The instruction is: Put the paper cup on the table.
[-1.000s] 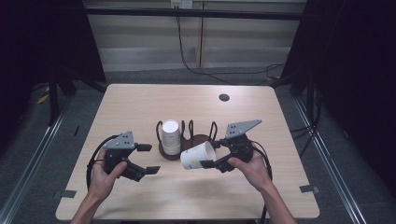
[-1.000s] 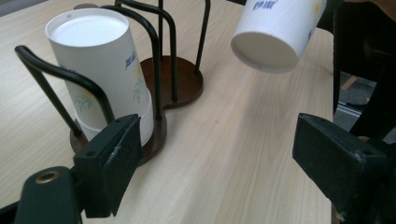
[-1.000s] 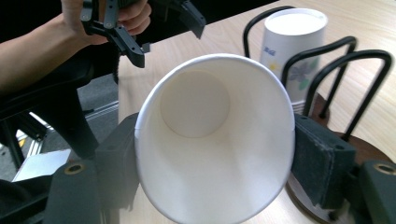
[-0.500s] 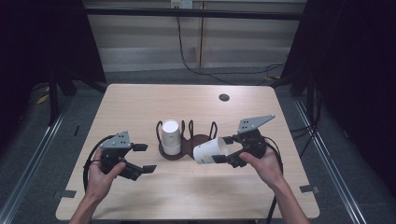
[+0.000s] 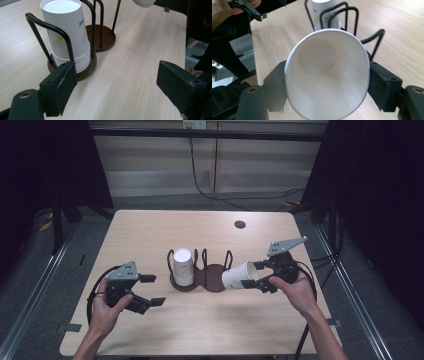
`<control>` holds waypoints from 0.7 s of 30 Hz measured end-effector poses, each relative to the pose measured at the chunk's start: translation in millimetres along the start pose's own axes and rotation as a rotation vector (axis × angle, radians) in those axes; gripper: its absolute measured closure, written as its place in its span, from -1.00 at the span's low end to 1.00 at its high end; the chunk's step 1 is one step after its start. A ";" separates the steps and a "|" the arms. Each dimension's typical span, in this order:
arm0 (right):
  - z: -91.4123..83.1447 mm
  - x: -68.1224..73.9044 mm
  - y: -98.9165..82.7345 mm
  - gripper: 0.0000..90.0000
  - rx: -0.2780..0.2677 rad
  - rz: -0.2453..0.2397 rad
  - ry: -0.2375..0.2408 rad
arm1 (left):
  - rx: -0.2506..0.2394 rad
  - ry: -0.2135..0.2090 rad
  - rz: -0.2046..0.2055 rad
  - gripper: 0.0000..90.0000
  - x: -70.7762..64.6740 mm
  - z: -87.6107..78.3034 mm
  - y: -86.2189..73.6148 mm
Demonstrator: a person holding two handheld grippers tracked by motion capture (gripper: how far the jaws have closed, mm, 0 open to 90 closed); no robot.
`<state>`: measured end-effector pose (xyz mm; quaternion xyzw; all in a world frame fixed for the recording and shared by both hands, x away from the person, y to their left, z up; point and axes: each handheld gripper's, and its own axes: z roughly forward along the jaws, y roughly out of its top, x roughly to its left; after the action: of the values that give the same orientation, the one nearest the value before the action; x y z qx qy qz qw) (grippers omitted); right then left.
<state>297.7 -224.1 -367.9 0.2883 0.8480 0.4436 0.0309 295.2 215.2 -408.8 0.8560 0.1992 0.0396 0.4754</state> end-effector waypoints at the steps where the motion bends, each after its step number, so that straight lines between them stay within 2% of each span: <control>1: -0.1 -1.7 0.0 -0.43 0.012 0.001 -0.006 | -0.001 0.000 -0.002 -0.64 0.3 -0.4 -0.2; 7: -2.6 -9.9 2.0 -0.42 0.062 0.009 -0.045 | -0.005 0.005 -0.003 -0.64 2.9 -3.1 -0.6; 11: -5.1 -18.3 1.7 -0.42 0.105 0.032 -0.080 | -0.012 0.012 -0.002 -0.64 3.8 -6.6 -1.0; 18: -8.2 -30.0 4.4 -0.42 0.152 0.063 -0.114 | -0.018 0.017 -0.007 -0.64 6.1 -10.2 -1.6; 21: -7.1 -32.8 8.3 -0.42 0.186 0.059 -0.133 | -0.015 0.018 -0.007 -0.64 6.0 -11.0 -2.2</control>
<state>326.6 -242.6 -363.8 0.3433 0.8728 0.3437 0.0473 297.2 227.3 -405.4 0.8513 0.2060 0.0472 0.4803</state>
